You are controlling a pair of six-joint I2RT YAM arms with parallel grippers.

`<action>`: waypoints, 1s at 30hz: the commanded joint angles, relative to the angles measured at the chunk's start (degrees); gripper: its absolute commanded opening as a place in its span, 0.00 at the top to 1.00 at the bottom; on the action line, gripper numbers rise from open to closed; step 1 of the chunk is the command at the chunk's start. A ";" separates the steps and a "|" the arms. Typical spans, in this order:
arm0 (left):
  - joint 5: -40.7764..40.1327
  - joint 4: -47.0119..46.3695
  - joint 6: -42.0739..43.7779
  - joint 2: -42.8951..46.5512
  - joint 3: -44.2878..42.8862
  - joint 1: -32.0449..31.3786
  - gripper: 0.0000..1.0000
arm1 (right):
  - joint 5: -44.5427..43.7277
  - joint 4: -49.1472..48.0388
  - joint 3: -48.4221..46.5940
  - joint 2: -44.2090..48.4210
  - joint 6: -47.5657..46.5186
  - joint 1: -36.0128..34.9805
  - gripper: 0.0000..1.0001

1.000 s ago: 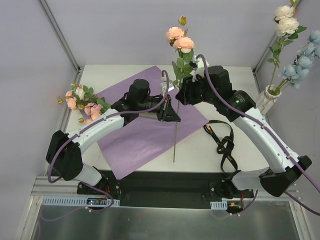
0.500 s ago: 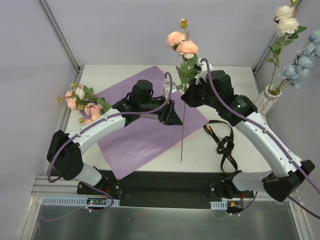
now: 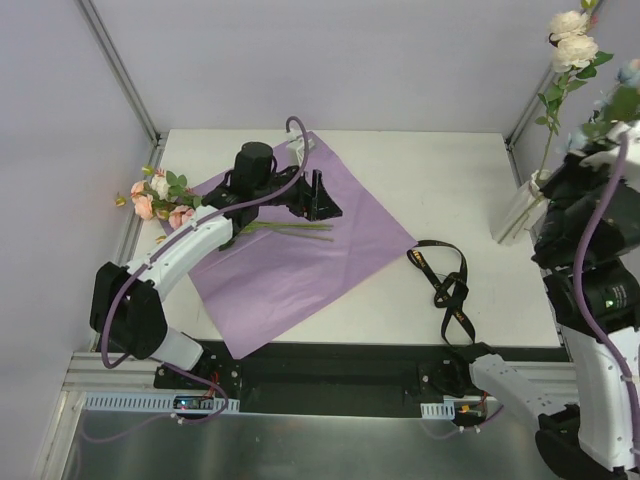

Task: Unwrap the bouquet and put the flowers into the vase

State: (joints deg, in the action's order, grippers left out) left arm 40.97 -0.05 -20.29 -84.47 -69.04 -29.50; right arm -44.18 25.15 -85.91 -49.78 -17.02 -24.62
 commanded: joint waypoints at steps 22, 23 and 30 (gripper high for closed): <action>-1.25 -1.61 0.08 7.30 -0.49 0.49 0.31 | -2.31 -16.97 -26.67 -27.92 -7.07 26.38 0.99; -1.16 -1.62 -0.01 7.12 -0.49 0.49 0.31 | -2.22 -16.97 -27.03 -27.83 -6.89 26.38 0.99; -0.01 -1.62 -1.50 5.80 -0.84 0.58 0.31 | -1.17 -18.98 -26.51 -25.99 -6.80 26.56 0.99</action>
State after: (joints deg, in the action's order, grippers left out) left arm 38.96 -0.10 -20.56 -77.97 -69.01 -28.88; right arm -46.04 12.14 -110.65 -78.96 -24.40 1.54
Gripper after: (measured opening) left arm 0.686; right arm 0.042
